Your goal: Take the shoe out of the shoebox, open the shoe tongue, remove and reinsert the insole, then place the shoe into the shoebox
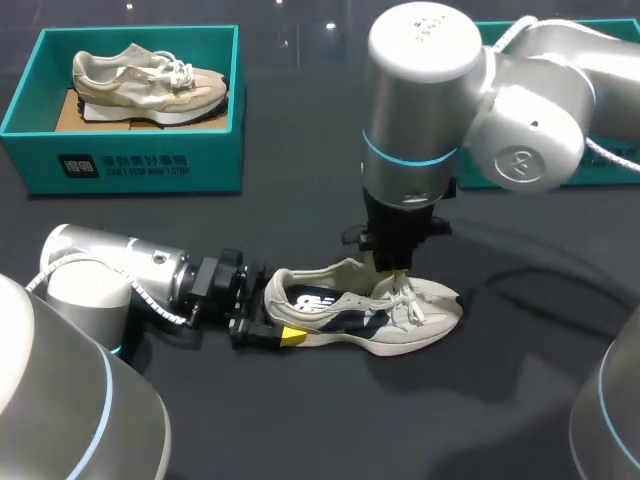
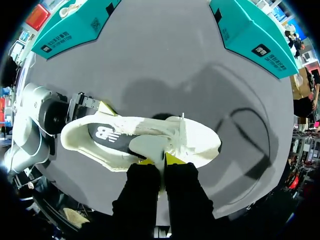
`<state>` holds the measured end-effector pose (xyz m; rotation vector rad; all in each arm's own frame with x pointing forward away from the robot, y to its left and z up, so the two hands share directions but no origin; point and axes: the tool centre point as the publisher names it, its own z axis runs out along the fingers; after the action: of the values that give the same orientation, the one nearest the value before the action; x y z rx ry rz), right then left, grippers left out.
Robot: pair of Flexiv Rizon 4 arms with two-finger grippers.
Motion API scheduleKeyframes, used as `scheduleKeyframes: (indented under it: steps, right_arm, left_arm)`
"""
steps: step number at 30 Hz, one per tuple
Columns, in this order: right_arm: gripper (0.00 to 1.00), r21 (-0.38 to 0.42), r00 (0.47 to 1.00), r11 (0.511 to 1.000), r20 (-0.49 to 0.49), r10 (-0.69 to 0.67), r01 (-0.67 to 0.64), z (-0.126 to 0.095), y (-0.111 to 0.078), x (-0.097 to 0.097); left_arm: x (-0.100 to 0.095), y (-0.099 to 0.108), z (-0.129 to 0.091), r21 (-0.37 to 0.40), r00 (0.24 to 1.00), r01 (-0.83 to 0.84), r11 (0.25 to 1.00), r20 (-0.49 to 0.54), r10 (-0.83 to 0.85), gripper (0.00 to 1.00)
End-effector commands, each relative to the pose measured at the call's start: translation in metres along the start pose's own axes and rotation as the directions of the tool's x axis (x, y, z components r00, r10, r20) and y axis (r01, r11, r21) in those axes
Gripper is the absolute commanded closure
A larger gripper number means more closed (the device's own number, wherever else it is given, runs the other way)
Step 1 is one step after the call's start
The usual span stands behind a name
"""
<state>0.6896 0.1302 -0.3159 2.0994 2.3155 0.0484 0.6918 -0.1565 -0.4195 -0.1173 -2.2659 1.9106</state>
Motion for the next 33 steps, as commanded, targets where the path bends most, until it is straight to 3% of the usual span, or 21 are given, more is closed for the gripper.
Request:
scheduleKeyframes:
  steps: [1, 7, 11, 33]
  right_arm:
    - [1.00, -0.008, 0.992, 1.000, -0.123, -0.001, 0.000, -0.001, -0.004, -0.018]
    - [1.00, -0.008, 0.992, 1.000, -0.123, -0.001, 0.000, -0.001, -0.004, -0.018]
    - [1.00, 0.011, 0.989, 1.000, -0.150, -0.007, 0.009, -0.005, -0.006, -0.030]
    - [1.00, 0.021, 0.966, 0.999, -0.258, -0.028, 0.034, 0.028, -0.016, -0.071]
  left_arm:
    - [-0.003, 0.003, -0.002, -0.001, 1.000, 0.000, 1.000, -0.001, 0.000, 1.00]
    - [-0.003, 0.003, -0.002, -0.001, 1.000, 0.000, 1.000, -0.001, 0.000, 1.00]
    - [-0.003, 0.003, -0.002, -0.001, 1.000, 0.000, 1.000, -0.001, 0.000, 1.00]
    - [-0.003, 0.003, -0.002, -0.001, 1.000, 0.000, 1.000, -0.001, 0.000, 1.00]
